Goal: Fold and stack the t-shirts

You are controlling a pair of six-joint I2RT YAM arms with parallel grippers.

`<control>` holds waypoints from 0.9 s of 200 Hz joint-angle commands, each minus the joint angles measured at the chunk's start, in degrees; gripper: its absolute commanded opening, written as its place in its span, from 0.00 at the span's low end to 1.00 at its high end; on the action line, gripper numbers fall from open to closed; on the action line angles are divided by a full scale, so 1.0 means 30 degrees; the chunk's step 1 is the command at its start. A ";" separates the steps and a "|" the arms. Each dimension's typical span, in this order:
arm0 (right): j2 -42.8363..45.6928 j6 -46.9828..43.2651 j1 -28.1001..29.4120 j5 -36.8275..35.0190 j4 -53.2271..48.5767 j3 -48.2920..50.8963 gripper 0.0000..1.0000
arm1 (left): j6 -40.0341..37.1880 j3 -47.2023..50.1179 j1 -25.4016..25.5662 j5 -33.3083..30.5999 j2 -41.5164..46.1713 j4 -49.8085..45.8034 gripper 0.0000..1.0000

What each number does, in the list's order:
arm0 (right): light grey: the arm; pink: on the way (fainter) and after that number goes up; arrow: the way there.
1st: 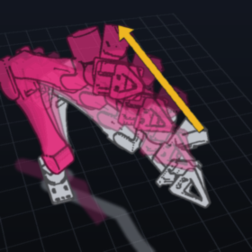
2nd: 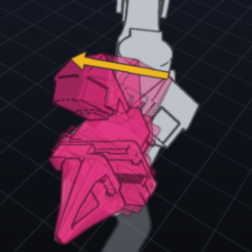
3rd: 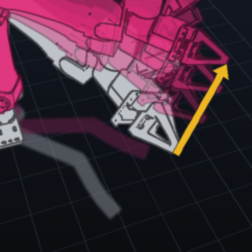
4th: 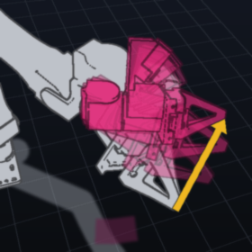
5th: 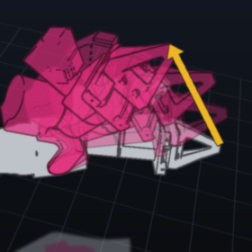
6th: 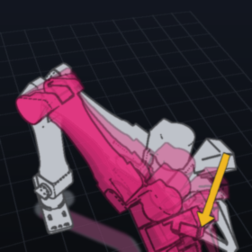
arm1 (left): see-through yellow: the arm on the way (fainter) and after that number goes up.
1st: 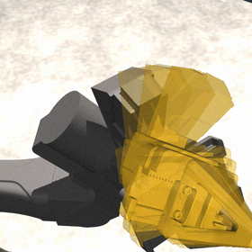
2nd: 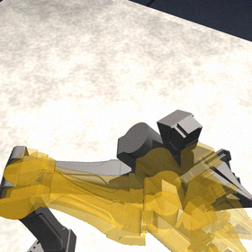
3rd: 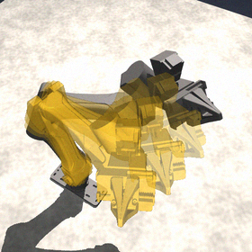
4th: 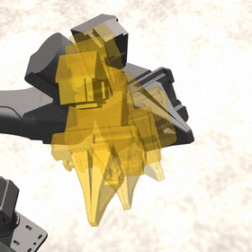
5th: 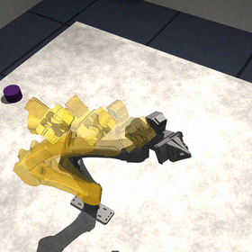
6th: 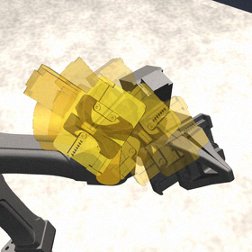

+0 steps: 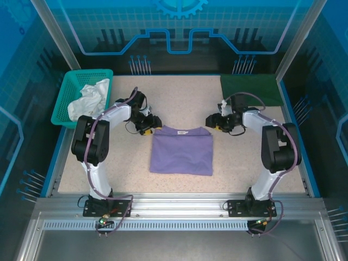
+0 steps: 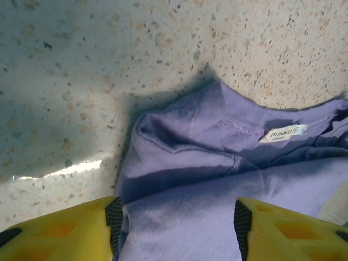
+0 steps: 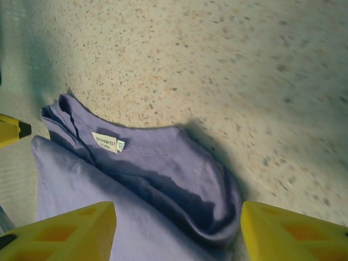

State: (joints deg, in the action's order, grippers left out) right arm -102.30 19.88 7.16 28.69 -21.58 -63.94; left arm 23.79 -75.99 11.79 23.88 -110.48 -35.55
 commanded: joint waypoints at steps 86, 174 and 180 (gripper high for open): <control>0.1145 -0.0658 0.1916 -0.1820 -0.0364 0.2397 0.62 | -0.0277 0.2989 -0.0049 0.1207 0.1000 0.2211 0.55; 0.1000 -0.0620 0.2142 -0.2122 -0.0823 0.2267 0.40 | -0.0325 0.2740 0.0288 0.1452 0.1630 0.1662 0.32; 0.1045 -0.0677 0.2155 -0.2165 -0.0929 0.2227 0.37 | -0.0345 0.2712 0.0306 0.1398 0.1699 0.1608 0.30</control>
State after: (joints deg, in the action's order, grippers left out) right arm -100.07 18.61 13.08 22.31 -22.57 -56.86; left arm 23.57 -67.37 12.19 26.72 -107.94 -29.54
